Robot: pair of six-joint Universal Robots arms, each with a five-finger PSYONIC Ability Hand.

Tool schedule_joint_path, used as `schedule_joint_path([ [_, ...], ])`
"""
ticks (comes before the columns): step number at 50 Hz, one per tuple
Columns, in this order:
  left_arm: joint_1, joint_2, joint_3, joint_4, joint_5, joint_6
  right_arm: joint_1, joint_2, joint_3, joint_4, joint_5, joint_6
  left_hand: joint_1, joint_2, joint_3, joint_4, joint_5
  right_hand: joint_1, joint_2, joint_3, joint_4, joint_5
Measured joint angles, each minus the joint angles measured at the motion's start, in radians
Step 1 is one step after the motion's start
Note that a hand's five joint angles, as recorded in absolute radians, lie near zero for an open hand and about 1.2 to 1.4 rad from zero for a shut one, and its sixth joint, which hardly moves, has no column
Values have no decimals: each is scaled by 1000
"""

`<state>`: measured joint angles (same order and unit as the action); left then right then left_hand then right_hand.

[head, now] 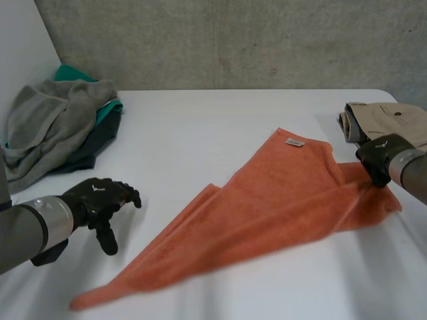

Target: Fold the laundry.

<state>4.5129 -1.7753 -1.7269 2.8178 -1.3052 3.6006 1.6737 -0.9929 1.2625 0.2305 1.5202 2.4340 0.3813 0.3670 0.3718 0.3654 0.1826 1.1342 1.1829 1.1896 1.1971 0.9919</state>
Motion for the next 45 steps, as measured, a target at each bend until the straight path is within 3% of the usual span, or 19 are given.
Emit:
schedule_joint_path([
  [15, -112, 77, -63, -75, -94, 4, 73, 72, -91, -37, 68, 49, -24, -24, -22, -23, -23, 0, 0, 0, 0, 0],
  [30, -157, -59, -64, 4, -263, 27, 38, 38, -18, -58, 40, 80, 43, 58, 53, 62, 71, 0, 0, 0, 0, 0],
  [34, -184, -103, -61, 29, -301, 31, 28, 30, -5, -64, 31, 81, 278, 259, 255, 265, 272, 0, 0, 0, 0, 0],
  [38, -209, -134, -58, 74, -345, 40, 24, 19, 5, -65, 26, 82, 775, 768, 756, 770, 763, 0, 0, 0, 0, 0],
  [45, -235, -123, 11, 177, -421, 59, 39, -6, 2, -72, 16, 83, 775, 826, 809, 828, 787, 0, 0, 0, 0, 0],
])
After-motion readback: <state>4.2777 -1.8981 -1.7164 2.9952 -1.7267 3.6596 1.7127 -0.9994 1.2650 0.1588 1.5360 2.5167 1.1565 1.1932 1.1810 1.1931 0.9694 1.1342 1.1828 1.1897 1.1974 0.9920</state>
